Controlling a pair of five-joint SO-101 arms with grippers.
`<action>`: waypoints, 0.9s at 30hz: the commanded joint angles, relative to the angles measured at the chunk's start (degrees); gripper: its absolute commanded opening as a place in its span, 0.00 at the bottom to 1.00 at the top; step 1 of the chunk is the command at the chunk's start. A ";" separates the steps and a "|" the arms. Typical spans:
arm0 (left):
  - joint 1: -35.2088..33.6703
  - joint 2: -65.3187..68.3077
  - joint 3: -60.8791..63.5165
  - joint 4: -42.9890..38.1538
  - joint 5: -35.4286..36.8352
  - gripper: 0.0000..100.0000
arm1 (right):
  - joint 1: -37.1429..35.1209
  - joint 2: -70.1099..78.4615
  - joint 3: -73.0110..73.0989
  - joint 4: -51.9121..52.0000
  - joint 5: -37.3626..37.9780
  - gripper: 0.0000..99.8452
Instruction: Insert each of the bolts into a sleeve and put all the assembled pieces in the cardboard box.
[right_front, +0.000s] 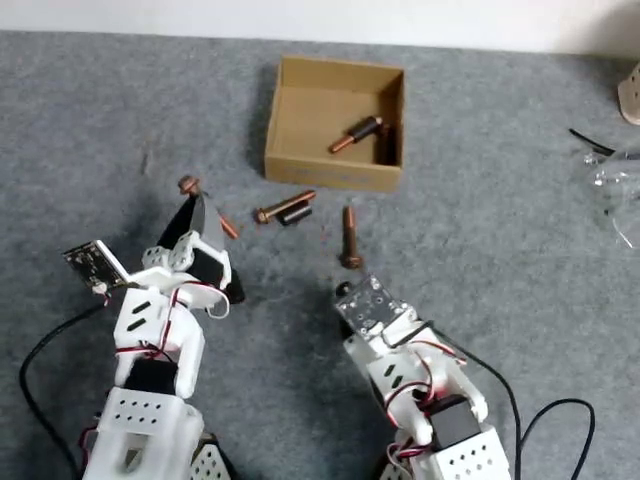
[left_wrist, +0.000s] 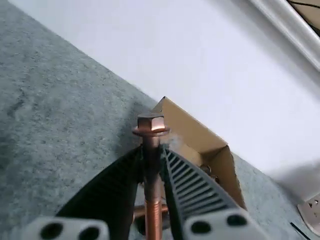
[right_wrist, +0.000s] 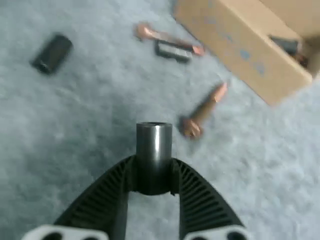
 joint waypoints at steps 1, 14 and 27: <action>-1.36 -0.66 -1.10 -0.79 -0.44 0.01 | 2.95 -0.31 -1.10 7.08 2.81 0.00; -1.71 -0.75 -0.66 -0.79 -0.44 0.01 | 6.64 6.46 -7.87 14.81 6.51 0.00; -1.45 -0.66 -0.57 -0.79 -4.57 0.01 | 6.37 45.41 -32.22 12.97 2.37 0.00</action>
